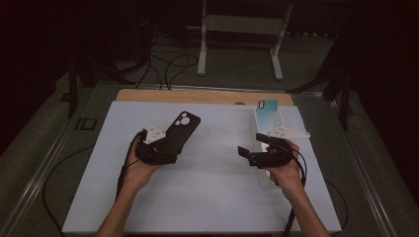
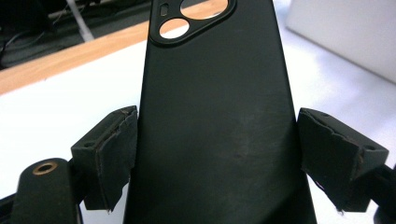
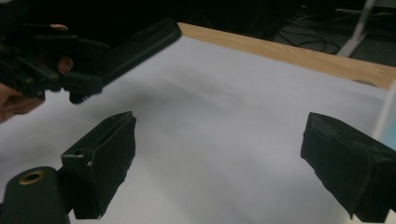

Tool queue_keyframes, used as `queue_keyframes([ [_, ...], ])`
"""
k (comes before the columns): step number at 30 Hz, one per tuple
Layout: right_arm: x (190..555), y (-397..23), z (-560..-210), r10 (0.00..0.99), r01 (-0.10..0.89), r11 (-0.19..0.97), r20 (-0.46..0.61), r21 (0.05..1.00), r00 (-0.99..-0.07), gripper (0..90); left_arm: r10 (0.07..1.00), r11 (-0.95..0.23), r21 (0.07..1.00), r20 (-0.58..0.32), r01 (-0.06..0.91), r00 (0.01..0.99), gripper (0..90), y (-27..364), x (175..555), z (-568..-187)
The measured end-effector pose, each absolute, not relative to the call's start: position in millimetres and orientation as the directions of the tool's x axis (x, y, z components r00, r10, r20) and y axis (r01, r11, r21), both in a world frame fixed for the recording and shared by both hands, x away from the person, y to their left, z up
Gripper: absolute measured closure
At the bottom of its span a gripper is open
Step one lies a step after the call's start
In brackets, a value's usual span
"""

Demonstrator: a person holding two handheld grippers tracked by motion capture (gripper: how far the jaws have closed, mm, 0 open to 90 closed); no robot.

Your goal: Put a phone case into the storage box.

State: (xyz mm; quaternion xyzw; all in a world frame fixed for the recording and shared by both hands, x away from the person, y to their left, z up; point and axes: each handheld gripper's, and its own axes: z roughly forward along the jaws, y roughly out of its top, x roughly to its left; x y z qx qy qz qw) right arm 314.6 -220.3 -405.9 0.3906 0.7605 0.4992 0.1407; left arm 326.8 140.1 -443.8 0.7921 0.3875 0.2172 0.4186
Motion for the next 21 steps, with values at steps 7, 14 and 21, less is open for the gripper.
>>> queue_keyframes([
  [7, 324, -200, -393, 0.696, 0.449, 0.197, 0.198, 0.872, -0.690, 10.3, 0.762, -0.365, 0.848, 0.035, 0.384, 0.646, 15.6, 126, 316, -430],
  [14, 329, -181, -385, 0.661, 0.441, 0.203, 0.210, 0.874, -0.720, 10.3, 0.730, -0.376, 0.866, 0.057, 0.330, 0.681, 15.5, 109, 306, -418],
  [21, 333, -165, -383, 0.638, 0.460, 0.199, 0.241, 0.865, -0.731, 13.0, 0.706, -0.380, 0.884, 0.085, 0.274, 0.704, 15.4, 97, 297, -411],
])
